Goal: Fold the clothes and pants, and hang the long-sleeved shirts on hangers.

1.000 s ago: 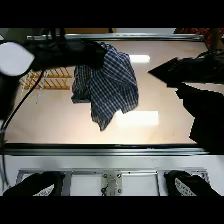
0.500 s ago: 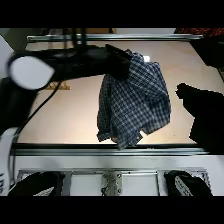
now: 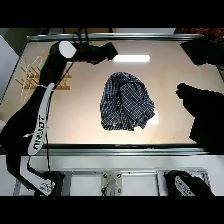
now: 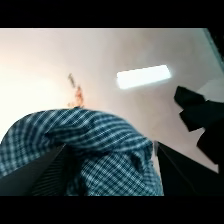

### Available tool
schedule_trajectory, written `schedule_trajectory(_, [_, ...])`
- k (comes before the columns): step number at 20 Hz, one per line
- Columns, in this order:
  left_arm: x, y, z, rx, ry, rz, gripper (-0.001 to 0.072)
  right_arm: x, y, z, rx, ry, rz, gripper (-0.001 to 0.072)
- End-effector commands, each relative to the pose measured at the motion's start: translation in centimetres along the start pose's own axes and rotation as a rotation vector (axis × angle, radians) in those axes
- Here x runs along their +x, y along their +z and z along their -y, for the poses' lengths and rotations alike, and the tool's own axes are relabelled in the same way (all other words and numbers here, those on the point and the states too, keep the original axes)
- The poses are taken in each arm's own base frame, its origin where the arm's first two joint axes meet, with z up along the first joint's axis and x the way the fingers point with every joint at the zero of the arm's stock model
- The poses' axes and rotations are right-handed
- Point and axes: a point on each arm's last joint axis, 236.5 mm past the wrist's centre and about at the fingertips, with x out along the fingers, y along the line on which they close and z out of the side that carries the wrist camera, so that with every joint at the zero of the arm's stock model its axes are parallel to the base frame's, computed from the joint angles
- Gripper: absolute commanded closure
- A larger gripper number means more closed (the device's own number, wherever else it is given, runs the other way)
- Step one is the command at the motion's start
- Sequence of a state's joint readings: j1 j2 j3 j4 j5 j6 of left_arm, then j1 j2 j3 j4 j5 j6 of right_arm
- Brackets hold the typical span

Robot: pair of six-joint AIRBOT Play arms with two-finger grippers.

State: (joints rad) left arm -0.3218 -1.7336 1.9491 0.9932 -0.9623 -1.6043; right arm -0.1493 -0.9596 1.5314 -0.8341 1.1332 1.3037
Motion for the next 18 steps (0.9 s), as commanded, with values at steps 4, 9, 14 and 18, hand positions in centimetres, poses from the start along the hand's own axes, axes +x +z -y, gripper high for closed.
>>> schedule_trajectory(4, [-4.3, -14.4, -5.8, 0.244, 0.257, -0.363, 0.0121, 0.3, -1.7, 3.5, -0.047, -0.129, -0.077, 0.0059])
schedule_trajectory(9, [-1.8, -26.8, -2.8, 0.602, 0.270, -0.511, 0.0121, 1.0, -3.4, 4.1, -0.019, -0.127, -0.118, 0.0059])
schedule_trajectory(14, [1.8, -33.3, -2.3, 0.810, 0.277, -0.654, 0.0120, 2.0, -6.0, 5.1, 0.024, -0.130, -0.177, 0.0059])
schedule_trajectory(18, [4.4, -33.4, -3.9, 0.766, 0.322, -0.692, 0.0120, 3.0, -9.3, 6.2, 0.071, -0.133, -0.246, 0.0059])
